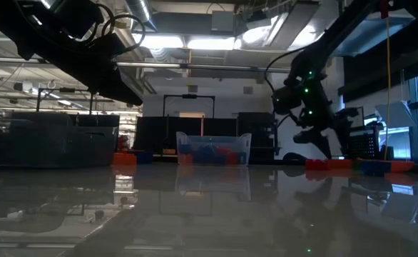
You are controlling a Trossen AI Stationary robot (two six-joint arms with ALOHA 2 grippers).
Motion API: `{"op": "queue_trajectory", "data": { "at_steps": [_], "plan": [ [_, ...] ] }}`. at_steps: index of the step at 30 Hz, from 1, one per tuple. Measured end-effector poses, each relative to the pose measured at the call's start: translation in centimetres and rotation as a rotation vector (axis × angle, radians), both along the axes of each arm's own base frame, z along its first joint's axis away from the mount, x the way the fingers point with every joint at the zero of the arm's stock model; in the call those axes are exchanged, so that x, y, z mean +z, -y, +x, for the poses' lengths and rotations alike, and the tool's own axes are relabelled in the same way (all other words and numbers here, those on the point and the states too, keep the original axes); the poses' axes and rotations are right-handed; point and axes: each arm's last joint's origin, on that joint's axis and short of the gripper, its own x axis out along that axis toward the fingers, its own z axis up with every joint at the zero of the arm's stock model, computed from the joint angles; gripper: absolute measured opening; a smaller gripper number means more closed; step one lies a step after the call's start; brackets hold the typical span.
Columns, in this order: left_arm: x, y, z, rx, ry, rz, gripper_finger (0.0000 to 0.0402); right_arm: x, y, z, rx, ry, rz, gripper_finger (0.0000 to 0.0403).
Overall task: Sort blocks by size
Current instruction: Put the orange 8 stud game piece into the gray bin
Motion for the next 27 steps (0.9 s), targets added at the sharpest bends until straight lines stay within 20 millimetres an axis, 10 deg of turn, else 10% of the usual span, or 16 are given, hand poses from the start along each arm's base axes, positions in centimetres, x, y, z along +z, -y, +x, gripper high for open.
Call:
{"op": "queue_trajectory", "data": {
  "at_steps": [27],
  "plan": [
    [-0.1,0.0,-0.1,0.004,-0.011,-0.010,0.0235,0.1,-4.8,7.3,0.310,0.182,0.048,0.0259]
  ]
}}
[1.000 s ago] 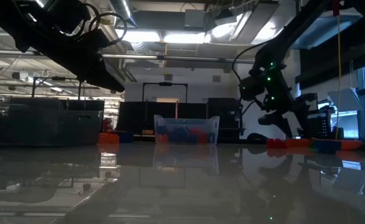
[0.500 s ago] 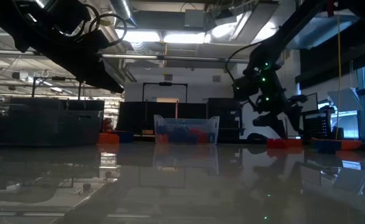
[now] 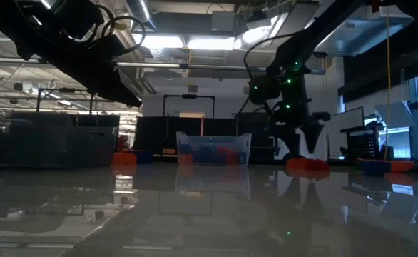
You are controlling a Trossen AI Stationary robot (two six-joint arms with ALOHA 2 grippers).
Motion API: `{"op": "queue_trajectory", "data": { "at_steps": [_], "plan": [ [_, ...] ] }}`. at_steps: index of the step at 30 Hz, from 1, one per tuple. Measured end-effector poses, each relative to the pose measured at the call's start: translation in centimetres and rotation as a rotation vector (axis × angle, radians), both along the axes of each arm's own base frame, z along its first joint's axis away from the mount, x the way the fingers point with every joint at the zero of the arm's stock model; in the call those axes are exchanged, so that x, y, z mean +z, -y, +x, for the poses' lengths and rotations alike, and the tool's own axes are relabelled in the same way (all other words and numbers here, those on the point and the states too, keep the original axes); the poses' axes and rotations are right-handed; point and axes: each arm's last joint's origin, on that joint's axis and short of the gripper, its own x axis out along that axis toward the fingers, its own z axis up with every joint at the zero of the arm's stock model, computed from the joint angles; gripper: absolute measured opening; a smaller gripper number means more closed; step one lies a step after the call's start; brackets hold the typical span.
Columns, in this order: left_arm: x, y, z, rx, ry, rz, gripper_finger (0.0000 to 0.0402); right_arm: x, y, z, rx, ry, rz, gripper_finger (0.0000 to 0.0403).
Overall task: Sort blocks by size
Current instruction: Put the orange 8 stud game piece into the gray bin
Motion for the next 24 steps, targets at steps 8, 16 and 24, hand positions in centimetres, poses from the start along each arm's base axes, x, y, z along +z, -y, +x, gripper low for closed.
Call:
{"op": "queue_trajectory", "data": {
  "at_steps": [8,16,24],
  "plan": [
    [0.0,0.0,0.0,0.000,-0.003,-0.001,0.0235,1.1,-2.3,1.7,0.092,0.018,0.097,0.0259],
    [0.0,0.0,0.0,0.003,0.000,-0.005,0.0235,3.9,-2.1,2.0,0.495,-0.081,0.193,0.0259],
    [-0.1,0.0,0.0,0.003,-0.007,-0.007,0.0235,3.9,-2.0,1.8,0.705,-0.091,0.266,0.0259]
  ]
}}
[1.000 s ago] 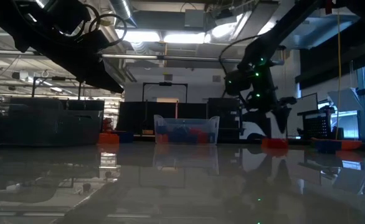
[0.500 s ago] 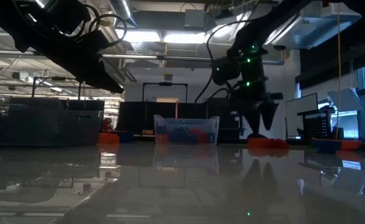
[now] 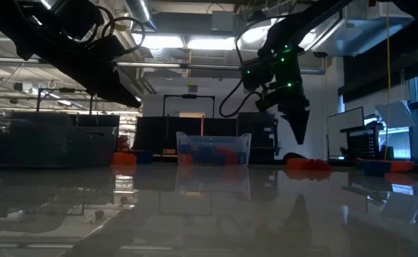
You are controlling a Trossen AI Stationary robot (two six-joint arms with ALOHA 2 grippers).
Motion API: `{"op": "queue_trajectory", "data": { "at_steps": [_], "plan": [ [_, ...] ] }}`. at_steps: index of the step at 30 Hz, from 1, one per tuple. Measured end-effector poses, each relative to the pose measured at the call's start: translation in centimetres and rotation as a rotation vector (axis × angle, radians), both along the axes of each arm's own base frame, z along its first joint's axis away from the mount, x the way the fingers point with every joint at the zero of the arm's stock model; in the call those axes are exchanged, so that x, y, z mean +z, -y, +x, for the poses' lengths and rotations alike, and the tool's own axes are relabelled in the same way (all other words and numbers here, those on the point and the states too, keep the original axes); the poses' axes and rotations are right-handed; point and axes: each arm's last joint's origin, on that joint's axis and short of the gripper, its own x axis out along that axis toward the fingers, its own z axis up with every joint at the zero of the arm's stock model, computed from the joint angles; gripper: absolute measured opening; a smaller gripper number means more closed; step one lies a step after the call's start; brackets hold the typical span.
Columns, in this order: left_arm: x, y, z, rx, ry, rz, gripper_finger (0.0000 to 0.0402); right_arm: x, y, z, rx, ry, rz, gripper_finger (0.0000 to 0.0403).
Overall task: Sort blocks by size
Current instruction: Put the orange 8 stud game piece into the gray bin
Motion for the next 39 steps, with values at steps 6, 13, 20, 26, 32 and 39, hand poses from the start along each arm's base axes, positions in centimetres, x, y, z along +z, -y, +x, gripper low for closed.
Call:
{"op": "queue_trajectory", "data": {
  "at_steps": [6,13,20,26,32,39],
  "plan": [
    [0.0,0.0,0.0,-0.003,-0.001,0.004,0.0235,-1.4,-0.2,-0.3,0.156,-0.013,0.024,0.0259],
    [0.0,0.0,0.0,-0.016,-0.012,0.027,0.0235,-3.9,-0.7,-0.6,0.213,0.031,0.020,0.0259],
    [0.0,0.0,0.0,-0.015,-0.011,0.025,0.0235,-4.7,-0.9,0.2,0.231,0.108,-0.067,0.0260],
    [0.0,0.0,0.0,-0.013,-0.010,0.023,0.0235,-4.7,-0.8,1.0,0.188,0.193,-0.097,0.0259],
    [0.0,0.0,0.0,-0.009,-0.006,0.015,0.0235,-4.7,-0.7,1.3,0.129,0.227,-0.109,0.0260],
    [0.0,0.0,0.0,-0.010,-0.006,0.016,0.0235,-4.7,-0.7,1.3,0.232,0.210,-0.117,0.0260]
  ]
}}
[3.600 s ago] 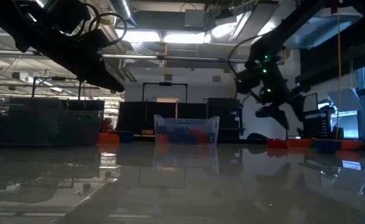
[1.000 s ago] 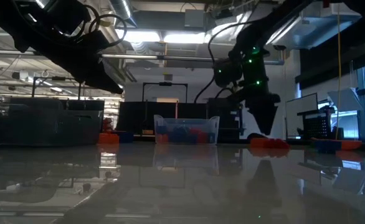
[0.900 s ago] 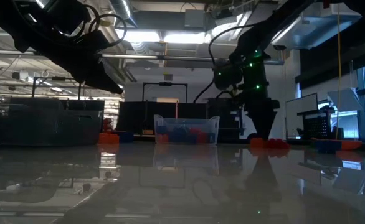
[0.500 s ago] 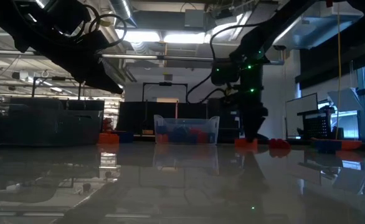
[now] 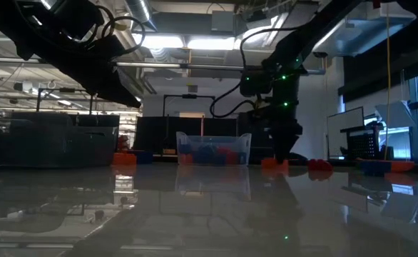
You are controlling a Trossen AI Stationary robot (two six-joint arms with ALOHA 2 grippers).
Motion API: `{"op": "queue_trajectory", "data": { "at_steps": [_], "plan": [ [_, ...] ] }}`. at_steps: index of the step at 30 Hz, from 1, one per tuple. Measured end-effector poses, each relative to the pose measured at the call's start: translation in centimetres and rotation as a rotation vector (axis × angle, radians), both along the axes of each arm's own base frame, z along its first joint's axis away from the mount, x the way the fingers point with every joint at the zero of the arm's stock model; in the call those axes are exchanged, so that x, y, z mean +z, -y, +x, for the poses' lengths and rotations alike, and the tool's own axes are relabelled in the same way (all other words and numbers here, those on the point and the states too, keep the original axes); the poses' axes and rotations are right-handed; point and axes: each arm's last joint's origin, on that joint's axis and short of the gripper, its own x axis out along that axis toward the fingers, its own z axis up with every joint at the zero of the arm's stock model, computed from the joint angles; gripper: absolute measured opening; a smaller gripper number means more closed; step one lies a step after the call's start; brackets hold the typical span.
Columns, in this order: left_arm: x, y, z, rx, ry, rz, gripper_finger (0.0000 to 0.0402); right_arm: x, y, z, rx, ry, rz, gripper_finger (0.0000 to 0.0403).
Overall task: Sort blocks by size
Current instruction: Put the orange 8 stud game piece into the gray bin
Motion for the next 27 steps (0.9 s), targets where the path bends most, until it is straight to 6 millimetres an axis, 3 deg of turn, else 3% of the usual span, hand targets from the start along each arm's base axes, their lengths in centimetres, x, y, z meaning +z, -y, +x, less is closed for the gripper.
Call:
{"op": "queue_trajectory", "data": {
  "at_steps": [11,20,27],
  "plan": [
    [0.0,0.0,0.0,0.000,-0.001,0.001,0.0235,-0.1,0.2,0.5,0.236,-0.031,-0.091,0.0260],
    [0.0,0.0,0.0,0.000,0.000,0.001,0.0235,-0.1,-1.8,1.6,0.348,-0.089,-0.198,0.0259],
    [0.0,0.0,0.0,0.002,0.002,-0.003,0.0235,0.0,-2.1,1.9,0.407,-0.111,-0.247,0.0259]
  ]
}}
